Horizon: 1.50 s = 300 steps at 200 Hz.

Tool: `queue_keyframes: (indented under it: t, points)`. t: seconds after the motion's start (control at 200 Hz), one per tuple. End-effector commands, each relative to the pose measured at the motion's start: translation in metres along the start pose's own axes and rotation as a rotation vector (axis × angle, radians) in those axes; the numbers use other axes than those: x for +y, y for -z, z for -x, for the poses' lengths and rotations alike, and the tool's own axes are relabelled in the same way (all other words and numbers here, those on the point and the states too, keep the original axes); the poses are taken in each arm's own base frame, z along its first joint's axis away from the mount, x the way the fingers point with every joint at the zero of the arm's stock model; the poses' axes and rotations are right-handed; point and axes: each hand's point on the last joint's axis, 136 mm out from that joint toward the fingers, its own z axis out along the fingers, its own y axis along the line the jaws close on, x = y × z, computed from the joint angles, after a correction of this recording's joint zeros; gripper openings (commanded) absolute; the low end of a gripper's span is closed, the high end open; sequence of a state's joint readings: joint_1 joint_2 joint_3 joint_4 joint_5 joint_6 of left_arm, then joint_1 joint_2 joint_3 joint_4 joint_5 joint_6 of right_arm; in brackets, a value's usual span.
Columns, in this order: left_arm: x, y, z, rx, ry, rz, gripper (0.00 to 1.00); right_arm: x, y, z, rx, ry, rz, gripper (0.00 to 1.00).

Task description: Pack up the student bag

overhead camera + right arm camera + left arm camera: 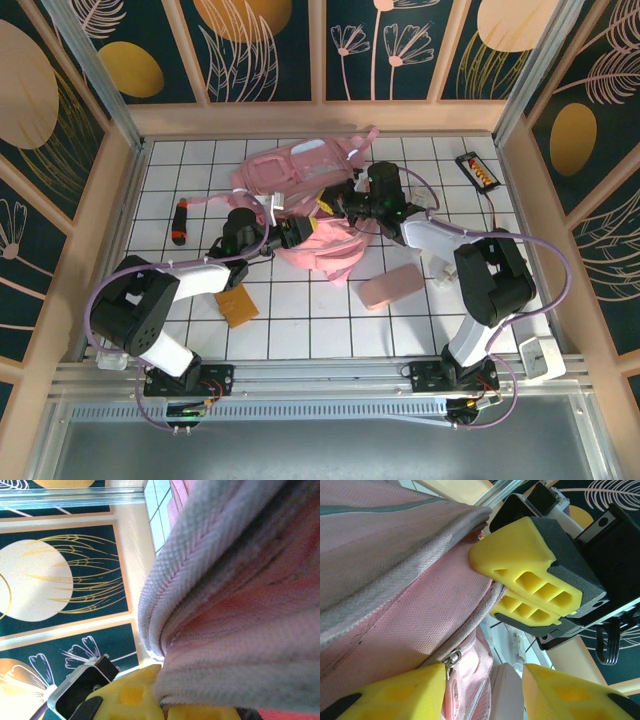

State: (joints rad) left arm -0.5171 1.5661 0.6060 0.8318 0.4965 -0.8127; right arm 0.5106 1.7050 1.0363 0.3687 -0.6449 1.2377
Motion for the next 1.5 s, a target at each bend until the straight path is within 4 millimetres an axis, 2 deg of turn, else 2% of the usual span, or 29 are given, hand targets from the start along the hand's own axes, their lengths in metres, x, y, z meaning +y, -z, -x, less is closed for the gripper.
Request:
queue_keyframes:
  t: [0.0, 0.325, 0.636, 0.831, 0.861, 1.036, 1.161, 1.316, 1.496]
  points:
    - [0.022, 0.006, -0.006, 0.002, 0.013, 0.091, 0.45, 0.024, -0.004, -0.022, 0.088, 0.051, 0.080, 0.00]
    - [0.017, 0.013, -0.024, 0.039, 0.037, 0.085, 0.46, 0.027, -0.006, -0.018, 0.081, 0.057, 0.081, 0.00]
    - [0.020, -0.004, -0.010, 0.031, 0.033, 0.107, 0.45, 0.030, -0.006, -0.020, 0.086, 0.062, 0.082, 0.00]
    - [0.009, -0.012, -0.007, 0.050, 0.013, 0.066, 0.47, 0.025, -0.006, -0.019, 0.075, 0.070, 0.067, 0.00]
    - [0.008, -0.014, -0.007, 0.056, 0.008, 0.064, 0.47, 0.026, -0.009, -0.027, 0.090, 0.078, 0.063, 0.00]
    - [0.014, -0.013, -0.005, 0.038, 0.013, 0.118, 0.45, 0.027, -0.012, -0.028, 0.080, 0.120, 0.027, 0.00]
    - [0.030, -0.011, -0.001, 0.028, 0.013, 0.222, 0.45, 0.025, -0.011, -0.028, 0.064, 0.138, -0.002, 0.00]
    - [0.041, -0.010, 0.001, 0.023, 0.013, 0.296, 0.40, 0.021, -0.009, -0.027, 0.028, 0.187, -0.060, 0.00]
    - [0.043, -0.012, 0.003, 0.037, -0.003, 0.313, 0.22, 0.014, -0.006, -0.024, -0.011, 0.250, -0.128, 0.00]
